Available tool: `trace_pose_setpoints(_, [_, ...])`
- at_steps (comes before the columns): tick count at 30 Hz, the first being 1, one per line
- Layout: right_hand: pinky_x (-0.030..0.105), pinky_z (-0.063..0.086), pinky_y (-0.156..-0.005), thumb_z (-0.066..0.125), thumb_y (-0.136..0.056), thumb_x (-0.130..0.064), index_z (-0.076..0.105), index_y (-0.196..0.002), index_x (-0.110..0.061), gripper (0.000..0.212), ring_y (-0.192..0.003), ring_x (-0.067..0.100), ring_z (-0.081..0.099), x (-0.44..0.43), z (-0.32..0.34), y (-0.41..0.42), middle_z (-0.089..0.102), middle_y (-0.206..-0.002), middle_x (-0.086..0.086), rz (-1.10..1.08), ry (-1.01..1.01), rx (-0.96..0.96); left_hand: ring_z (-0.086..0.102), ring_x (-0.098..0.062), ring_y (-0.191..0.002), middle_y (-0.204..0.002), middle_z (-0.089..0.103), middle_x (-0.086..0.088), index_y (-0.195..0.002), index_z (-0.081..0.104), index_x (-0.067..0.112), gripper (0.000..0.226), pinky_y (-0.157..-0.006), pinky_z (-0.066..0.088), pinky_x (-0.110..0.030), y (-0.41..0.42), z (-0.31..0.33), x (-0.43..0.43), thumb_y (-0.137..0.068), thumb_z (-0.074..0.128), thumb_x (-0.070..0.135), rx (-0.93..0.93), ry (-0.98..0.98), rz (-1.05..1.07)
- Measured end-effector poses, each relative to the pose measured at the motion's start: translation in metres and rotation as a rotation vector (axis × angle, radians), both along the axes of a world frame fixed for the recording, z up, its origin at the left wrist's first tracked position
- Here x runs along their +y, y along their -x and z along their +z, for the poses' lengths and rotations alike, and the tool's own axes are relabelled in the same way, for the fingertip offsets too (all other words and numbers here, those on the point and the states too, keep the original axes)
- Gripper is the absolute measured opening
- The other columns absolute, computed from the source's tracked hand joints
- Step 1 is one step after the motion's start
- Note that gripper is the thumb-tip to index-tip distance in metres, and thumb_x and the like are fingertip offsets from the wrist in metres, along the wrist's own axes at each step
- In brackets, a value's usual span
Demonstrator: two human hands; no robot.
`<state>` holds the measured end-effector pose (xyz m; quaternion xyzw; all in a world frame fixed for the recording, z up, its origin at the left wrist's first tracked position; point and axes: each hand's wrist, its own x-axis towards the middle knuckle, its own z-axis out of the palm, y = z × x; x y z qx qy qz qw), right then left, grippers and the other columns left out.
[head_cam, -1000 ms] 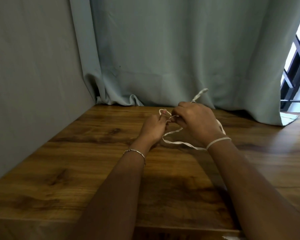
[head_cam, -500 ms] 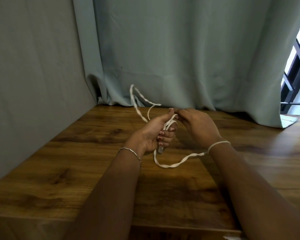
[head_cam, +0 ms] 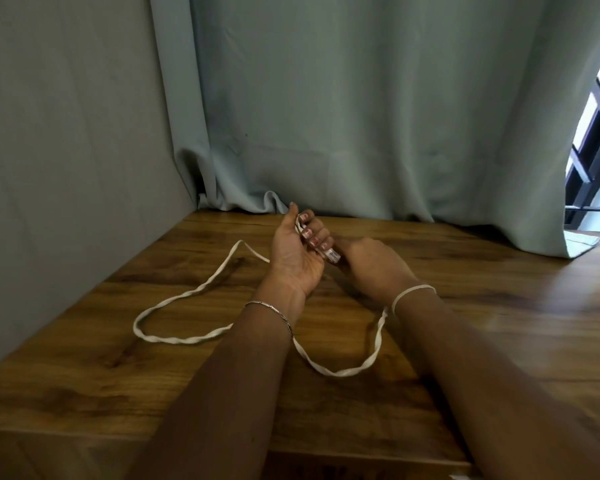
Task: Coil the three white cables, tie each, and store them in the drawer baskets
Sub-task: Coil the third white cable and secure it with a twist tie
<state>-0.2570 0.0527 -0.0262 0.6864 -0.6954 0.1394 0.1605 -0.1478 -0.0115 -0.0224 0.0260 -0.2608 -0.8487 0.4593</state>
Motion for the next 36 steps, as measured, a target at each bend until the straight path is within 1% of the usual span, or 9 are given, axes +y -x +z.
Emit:
trace_pose_setpoints(5, [0.032, 0.045, -0.065, 0.057, -0.092, -0.031, 0.062, -0.098, -0.015, 0.018, -0.078, 0.024, 0.061, -0.002, 0.000, -0.008, 0.066, -0.089, 0.004, 0.016, 0.004, -0.095, 0.025, -0.007, -0.037, -0.044, 0.031, 0.005, -0.062, 0.043, 0.017, 0.045, -0.038, 0.026, -0.019, -0.001, 0.002, -0.003, -0.102, 0.037, 0.038, -0.006, -0.010, 0.043])
trace_pose_setpoints(8, [0.030, 0.047, -0.062, 0.063, -0.090, -0.029, 0.065, -0.087, -0.013, 0.017, -0.069, 0.016, 0.059, -0.002, 0.000, -0.010, 0.063, -0.075, 0.000, -0.007, -0.072, -0.380, 0.027, -0.007, -0.040, -0.045, 0.032, 0.005, -0.064, 0.043, 0.018, 0.045, -0.041, 0.027, -0.020, -0.002, 0.001, -0.006, -0.102, 0.035, 0.039, -0.053, 0.019, 0.098])
trace_pose_setpoints(13, [0.019, 0.040, -0.047, 0.072, -0.086, -0.022, 0.071, -0.074, -0.010, 0.016, -0.050, 0.007, 0.048, 0.006, 0.009, -0.007, 0.058, -0.055, -0.003, -0.075, -0.146, -0.941, 0.030, -0.008, -0.045, -0.049, 0.034, 0.003, -0.066, 0.041, 0.018, 0.044, -0.051, 0.026, -0.022, -0.003, 0.000, -0.017, -0.103, 0.032, 0.038, -0.077, 0.000, 0.197])
trace_pose_setpoints(17, [0.023, 0.039, -0.050, 0.078, -0.079, -0.026, 0.067, -0.073, -0.012, 0.018, -0.053, 0.009, 0.046, 0.007, 0.011, -0.011, 0.057, -0.059, 0.000, -0.097, -0.163, -1.072, 0.037, -0.008, -0.044, -0.050, 0.042, 0.003, -0.069, 0.044, 0.016, 0.041, -0.051, 0.033, -0.020, 0.001, 0.000, -0.017, -0.103, 0.035, 0.036, -0.147, -0.004, 0.238])
trace_pose_setpoints(20, [0.024, 0.038, -0.047, 0.081, -0.076, -0.025, 0.070, -0.086, -0.007, 0.024, -0.051, 0.011, 0.047, 0.009, 0.013, -0.010, 0.057, -0.061, 0.002, -0.125, -0.215, -1.144, 0.041, -0.008, -0.043, -0.050, 0.047, 0.003, -0.071, 0.045, 0.015, 0.038, -0.053, 0.036, -0.022, 0.004, 0.001, -0.016, -0.103, 0.038, 0.035, -0.186, 0.012, 0.265])
trace_pose_setpoints(25, [0.023, 0.037, -0.045, 0.075, -0.081, -0.035, 0.068, -0.070, -0.010, 0.028, -0.047, 0.010, 0.045, 0.012, 0.013, -0.006, 0.058, -0.052, -0.001, -0.072, -0.266, -1.089, 0.035, -0.007, -0.044, -0.049, 0.042, 0.004, -0.071, 0.045, 0.016, 0.038, -0.054, 0.030, -0.022, 0.002, 0.002, -0.017, -0.103, 0.037, 0.033, -0.162, -0.017, 0.274])
trace_pose_setpoints(29, [0.034, 0.043, -0.069, 0.069, -0.086, -0.031, 0.077, -0.075, -0.017, 0.019, -0.071, 0.020, 0.052, 0.015, 0.015, -0.003, 0.072, -0.078, 0.012, 0.058, -0.321, -0.932, 0.033, -0.008, -0.046, -0.050, 0.040, 0.004, -0.070, 0.045, 0.015, 0.039, -0.054, 0.028, -0.022, 0.000, 0.001, -0.019, -0.103, 0.038, 0.034, -0.155, -0.015, 0.289])
trace_pose_setpoints(33, [0.051, 0.049, -0.088, 0.073, -0.083, -0.031, 0.078, -0.085, -0.017, 0.015, -0.085, 0.031, 0.060, 0.017, 0.017, 0.003, 0.073, -0.094, 0.017, 0.082, -0.356, -0.806, 0.032, -0.008, -0.046, -0.048, 0.037, 0.005, -0.064, 0.042, 0.017, 0.044, -0.053, 0.030, -0.023, 0.003, 0.001, -0.015, -0.102, 0.039, 0.039, -0.300, 0.153, 0.302])
trace_pose_setpoints(36, [0.052, 0.049, -0.090, 0.074, -0.083, -0.029, 0.078, -0.085, -0.018, 0.012, -0.085, 0.027, 0.061, 0.018, 0.018, 0.006, 0.073, -0.093, 0.016, 0.100, -0.326, -0.772, 0.034, -0.009, -0.047, -0.050, 0.037, 0.005, -0.063, 0.040, 0.017, 0.044, -0.051, 0.034, -0.022, 0.007, -0.001, -0.013, -0.103, 0.039, 0.037, -0.458, 0.332, 0.357])
